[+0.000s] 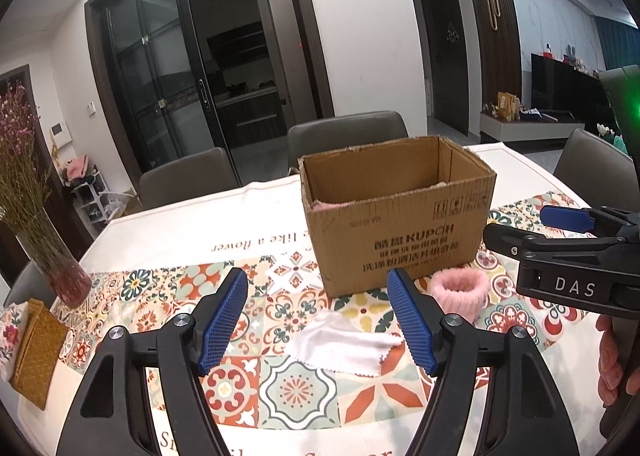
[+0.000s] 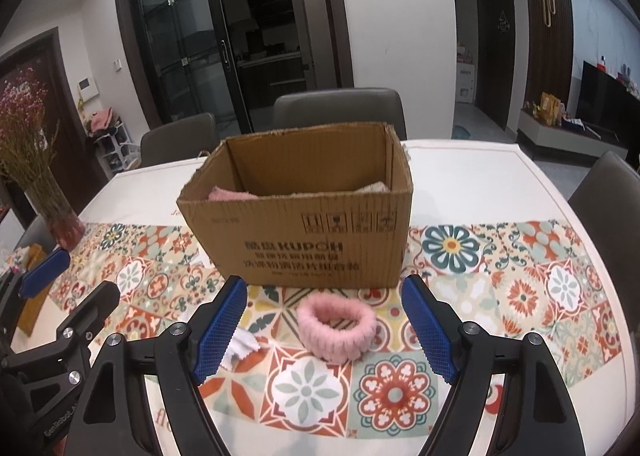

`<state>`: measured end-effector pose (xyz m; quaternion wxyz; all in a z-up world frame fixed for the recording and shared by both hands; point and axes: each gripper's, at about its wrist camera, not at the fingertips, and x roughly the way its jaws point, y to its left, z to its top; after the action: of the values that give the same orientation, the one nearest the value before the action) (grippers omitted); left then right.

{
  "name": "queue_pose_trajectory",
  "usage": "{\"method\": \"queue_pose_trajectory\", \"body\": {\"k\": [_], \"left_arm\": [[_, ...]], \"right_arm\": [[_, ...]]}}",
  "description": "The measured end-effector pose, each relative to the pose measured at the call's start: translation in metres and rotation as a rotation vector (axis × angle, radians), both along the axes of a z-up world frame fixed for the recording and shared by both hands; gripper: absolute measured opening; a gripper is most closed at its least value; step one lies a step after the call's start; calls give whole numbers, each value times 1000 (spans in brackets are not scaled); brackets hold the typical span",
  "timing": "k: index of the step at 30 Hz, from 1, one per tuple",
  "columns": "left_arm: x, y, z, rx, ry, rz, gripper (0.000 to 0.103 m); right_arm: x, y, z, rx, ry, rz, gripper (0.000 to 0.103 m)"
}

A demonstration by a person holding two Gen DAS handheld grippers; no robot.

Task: Organize soft objects
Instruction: 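Move both grippers back toward the pink headband and white cloth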

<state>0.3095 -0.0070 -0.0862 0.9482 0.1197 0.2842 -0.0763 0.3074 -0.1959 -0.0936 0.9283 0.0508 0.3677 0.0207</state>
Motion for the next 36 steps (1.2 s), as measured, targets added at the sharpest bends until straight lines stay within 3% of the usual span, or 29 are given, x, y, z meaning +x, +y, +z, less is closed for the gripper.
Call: {"method": "queue_pose_trajectory", "body": {"k": [17,36], "left_arm": [[2,-5,-35,19,84,-10,75],[38,-2,-99,-8,265,-2,76]], "right_arm": [[3,0,-39,-6,93,17,80],[30,3,-101,-13,250,48,80]]}}
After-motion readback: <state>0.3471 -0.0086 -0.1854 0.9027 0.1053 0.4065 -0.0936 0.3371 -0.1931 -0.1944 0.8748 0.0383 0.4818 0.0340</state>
